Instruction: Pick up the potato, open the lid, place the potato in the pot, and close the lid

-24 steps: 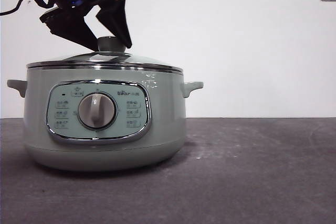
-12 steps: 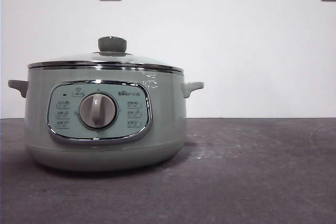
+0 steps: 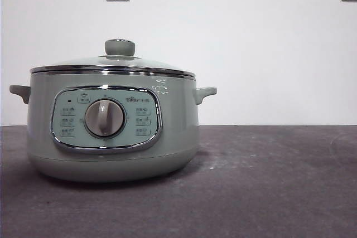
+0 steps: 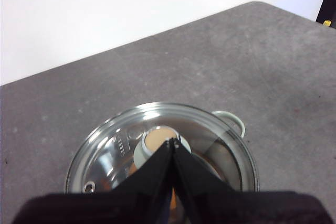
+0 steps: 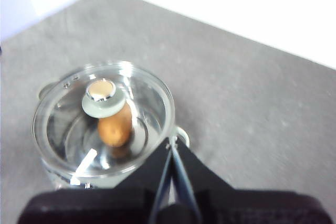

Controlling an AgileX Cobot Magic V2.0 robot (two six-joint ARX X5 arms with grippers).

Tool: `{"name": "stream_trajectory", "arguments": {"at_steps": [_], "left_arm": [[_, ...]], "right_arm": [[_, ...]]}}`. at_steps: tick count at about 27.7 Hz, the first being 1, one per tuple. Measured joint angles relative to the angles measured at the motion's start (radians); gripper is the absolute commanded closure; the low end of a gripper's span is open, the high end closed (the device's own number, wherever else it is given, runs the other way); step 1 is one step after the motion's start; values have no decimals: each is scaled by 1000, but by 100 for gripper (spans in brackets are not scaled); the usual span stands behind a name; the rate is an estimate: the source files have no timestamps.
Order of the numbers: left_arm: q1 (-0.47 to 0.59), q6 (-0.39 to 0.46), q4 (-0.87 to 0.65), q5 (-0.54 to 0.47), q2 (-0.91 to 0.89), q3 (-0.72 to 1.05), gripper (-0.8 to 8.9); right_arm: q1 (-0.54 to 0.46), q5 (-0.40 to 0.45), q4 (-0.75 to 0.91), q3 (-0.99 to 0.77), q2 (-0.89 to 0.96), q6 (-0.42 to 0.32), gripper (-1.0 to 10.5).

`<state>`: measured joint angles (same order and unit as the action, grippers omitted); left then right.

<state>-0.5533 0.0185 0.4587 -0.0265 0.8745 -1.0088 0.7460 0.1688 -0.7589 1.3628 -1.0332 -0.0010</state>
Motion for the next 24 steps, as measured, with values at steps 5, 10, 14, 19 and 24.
{"name": "stream_trajectory", "arguments": {"at_steps": [5,10,14,19,24], "left_arm": [[-13,0,-97,0,-81,147,822],[-46,-18,-206,-7,-180,313,822],[-72,-49,-256,-34,-249,445,822],[-84,-80,-259,-72,-257,489,822],[-84,-114,-258,-73,-255,489,817]], "right_arm": [[0,16,247,-344,136,11,956],[0,18,443,-628,227,62,956],[0,18,596,-807,280,119,956],[0,90,626,-875,256,153,946],[0,143,587,-875,242,184,946]]}}
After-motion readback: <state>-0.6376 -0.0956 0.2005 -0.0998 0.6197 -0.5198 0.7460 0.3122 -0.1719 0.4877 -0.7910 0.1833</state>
